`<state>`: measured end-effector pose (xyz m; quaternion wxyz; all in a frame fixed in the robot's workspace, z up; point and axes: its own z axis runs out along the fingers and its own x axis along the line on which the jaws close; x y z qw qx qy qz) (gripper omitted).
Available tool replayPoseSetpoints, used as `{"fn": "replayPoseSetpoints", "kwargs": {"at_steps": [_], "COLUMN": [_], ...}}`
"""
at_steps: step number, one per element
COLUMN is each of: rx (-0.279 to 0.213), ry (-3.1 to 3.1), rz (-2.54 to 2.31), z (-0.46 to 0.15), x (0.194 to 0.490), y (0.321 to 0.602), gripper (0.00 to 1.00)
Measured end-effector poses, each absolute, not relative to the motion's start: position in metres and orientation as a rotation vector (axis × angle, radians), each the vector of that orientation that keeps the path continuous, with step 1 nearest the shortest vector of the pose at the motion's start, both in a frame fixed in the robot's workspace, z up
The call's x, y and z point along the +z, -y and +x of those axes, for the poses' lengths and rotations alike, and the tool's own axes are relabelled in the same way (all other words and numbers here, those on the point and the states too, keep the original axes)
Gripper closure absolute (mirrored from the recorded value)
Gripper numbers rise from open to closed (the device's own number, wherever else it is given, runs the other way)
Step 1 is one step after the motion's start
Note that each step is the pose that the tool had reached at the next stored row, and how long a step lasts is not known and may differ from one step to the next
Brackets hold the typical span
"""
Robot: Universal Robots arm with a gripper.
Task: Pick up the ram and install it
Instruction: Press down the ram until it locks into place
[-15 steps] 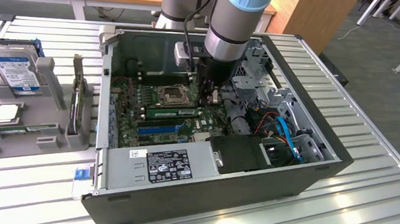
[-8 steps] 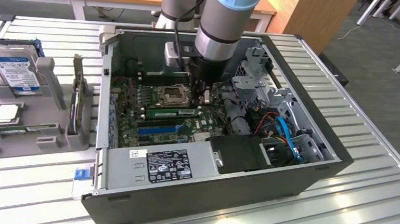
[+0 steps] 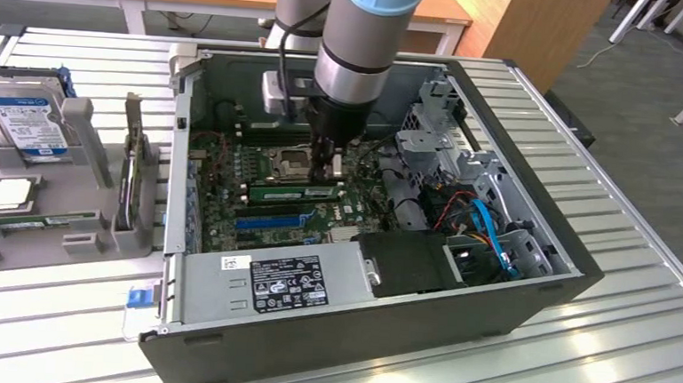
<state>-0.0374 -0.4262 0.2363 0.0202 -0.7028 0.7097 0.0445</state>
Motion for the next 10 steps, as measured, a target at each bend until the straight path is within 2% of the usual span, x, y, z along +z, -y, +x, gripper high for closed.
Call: {"fn": "replayPoseSetpoints", "kwargs": {"at_steps": [10], "rx": [0.135], "ry": [-2.2], "rz": [-2.179], "z": [-0.065], "x": [0.236], "y": [0.426], "gripper": [0.9]}}
